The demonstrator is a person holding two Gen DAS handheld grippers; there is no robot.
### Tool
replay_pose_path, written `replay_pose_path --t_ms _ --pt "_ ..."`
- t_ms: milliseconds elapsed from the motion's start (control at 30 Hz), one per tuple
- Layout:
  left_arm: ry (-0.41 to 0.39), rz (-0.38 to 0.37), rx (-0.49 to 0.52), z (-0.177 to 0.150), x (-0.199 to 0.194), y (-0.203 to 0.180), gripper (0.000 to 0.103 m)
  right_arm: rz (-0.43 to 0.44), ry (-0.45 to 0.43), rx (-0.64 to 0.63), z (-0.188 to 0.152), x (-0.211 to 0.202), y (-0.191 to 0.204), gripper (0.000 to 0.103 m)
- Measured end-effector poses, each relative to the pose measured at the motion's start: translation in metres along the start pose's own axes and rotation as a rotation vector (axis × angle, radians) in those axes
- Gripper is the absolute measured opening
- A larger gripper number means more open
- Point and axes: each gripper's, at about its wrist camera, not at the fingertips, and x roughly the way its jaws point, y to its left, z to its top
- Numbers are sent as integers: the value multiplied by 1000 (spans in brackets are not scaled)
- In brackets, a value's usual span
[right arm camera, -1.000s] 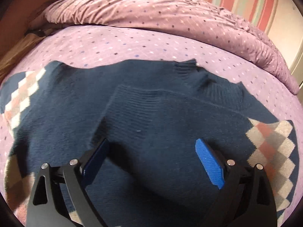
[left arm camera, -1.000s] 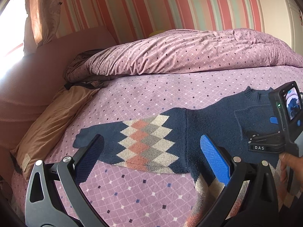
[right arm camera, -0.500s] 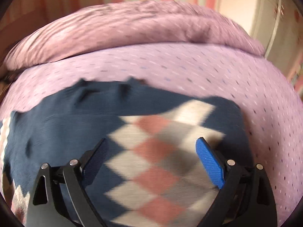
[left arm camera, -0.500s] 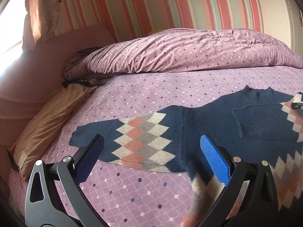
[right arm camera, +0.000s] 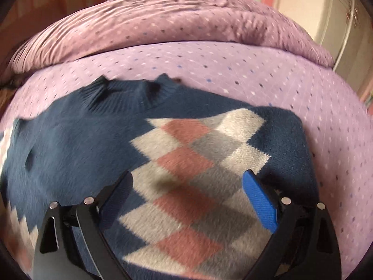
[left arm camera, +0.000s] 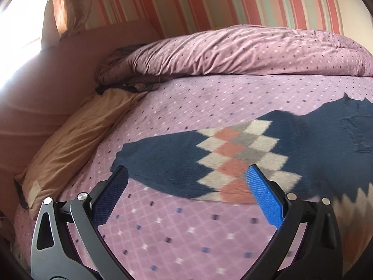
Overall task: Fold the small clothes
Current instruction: 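Move the left tool to the other sleeve cuff and close on it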
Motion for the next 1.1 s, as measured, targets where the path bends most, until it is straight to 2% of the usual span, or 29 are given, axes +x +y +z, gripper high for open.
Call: replay_pose_path --t_ms 233,367,433,500,667,800,967,1100 --pt "71 -44 -76 13 41 86 100 6 -45 -79 -7 -28 15 95" --pt "156 -79 -162 16 73 126 100 10 -47 -93 -11 -35 21 95" --pt "185 -58 -179 12 89 140 100 2 -46 -103 -12 -35 23 95" --pt "206 -49 -201 10 100 150 100 2 -43 -106 -13 -35 25 95" --pt "265 -87 -239 4 131 174 100 -9 -40 -129 -16 -34 29 95" --pt "328 -112 -300 0 151 188 86 -16 -48 -134 -15 -35 31 95" --pt "397 -195 -360 -8 174 193 86 -14 -51 -135 -14 -35 32 95" --pt "431 -216 -413 -18 188 196 86 -12 -54 -144 -13 -35 34 95"
